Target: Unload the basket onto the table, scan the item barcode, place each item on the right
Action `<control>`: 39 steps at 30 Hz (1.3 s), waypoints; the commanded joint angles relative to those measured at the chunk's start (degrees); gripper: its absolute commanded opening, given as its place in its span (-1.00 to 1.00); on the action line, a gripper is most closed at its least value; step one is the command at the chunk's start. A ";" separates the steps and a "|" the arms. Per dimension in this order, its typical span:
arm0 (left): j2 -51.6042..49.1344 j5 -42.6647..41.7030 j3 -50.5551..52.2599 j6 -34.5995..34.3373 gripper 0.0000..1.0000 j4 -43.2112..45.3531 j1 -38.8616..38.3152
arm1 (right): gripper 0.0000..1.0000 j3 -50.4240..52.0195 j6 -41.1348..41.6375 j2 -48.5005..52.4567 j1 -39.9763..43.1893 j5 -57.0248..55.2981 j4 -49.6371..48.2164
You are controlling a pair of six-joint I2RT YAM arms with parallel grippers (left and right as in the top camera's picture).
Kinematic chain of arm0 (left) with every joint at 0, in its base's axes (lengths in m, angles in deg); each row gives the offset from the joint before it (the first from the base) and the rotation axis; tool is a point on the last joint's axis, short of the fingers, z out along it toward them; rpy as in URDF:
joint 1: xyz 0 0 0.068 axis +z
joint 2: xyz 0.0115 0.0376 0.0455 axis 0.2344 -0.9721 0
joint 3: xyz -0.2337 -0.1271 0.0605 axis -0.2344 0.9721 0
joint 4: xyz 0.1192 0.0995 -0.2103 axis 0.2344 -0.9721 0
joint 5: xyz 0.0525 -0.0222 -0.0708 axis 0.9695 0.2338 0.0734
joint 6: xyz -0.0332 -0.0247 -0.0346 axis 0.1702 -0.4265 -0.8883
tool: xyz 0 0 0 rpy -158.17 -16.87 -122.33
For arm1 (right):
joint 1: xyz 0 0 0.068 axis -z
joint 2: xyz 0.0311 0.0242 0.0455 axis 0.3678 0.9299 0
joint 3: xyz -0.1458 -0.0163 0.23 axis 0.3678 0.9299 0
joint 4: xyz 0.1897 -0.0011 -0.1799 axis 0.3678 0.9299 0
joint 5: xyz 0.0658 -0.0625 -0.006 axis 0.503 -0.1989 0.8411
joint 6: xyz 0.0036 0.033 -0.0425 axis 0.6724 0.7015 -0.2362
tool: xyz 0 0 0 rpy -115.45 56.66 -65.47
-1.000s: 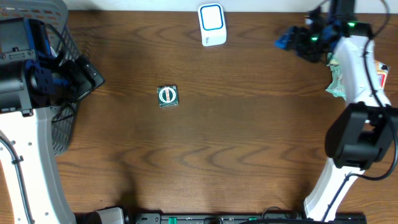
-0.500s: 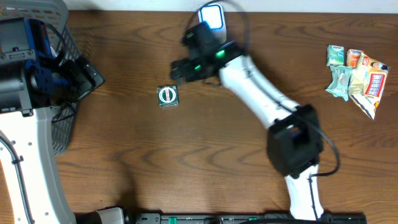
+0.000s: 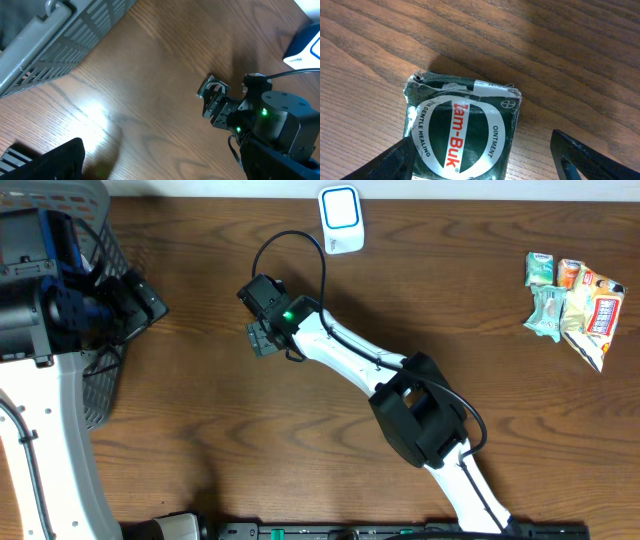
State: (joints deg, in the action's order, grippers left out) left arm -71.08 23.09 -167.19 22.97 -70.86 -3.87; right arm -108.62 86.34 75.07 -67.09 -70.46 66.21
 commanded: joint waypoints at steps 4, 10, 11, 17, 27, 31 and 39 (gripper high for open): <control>0.09 0.39 -0.31 0.52 0.96 -0.11 0.26 | 0.14 0.22 -4.72 0.42 0.50 -4.07 6.03; 0.09 0.39 -0.31 0.52 0.96 -0.11 0.26 | 0.21 0.15 -5.09 -1.81 4.28 -6.23 14.75; 0.09 0.39 -0.31 0.52 0.96 -0.11 0.26 | 0.21 0.15 -5.07 -3.30 5.33 -6.03 16.11; 0.09 0.39 -0.31 0.52 0.96 -0.11 0.26 | 0.48 0.15 -6.86 -8.46 5.66 -0.04 13.66; 0.09 0.39 -0.31 0.55 0.96 -0.11 0.26 | -0.01 0.17 -7.72 -7.72 -1.66 10.40 3.39; 0.09 0.39 -0.31 0.52 0.96 -0.11 0.26 | -0.23 0.17 -7.67 -4.59 -4.17 7.34 2.47; 0.09 0.39 -0.31 0.52 0.96 -0.11 0.26 | -0.92 0.17 -5.46 -0.85 -4.22 -0.17 6.05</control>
State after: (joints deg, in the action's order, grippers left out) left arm -71.08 23.09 -167.19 22.97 -70.86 -3.87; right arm -108.45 79.24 73.87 -71.95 -64.30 70.78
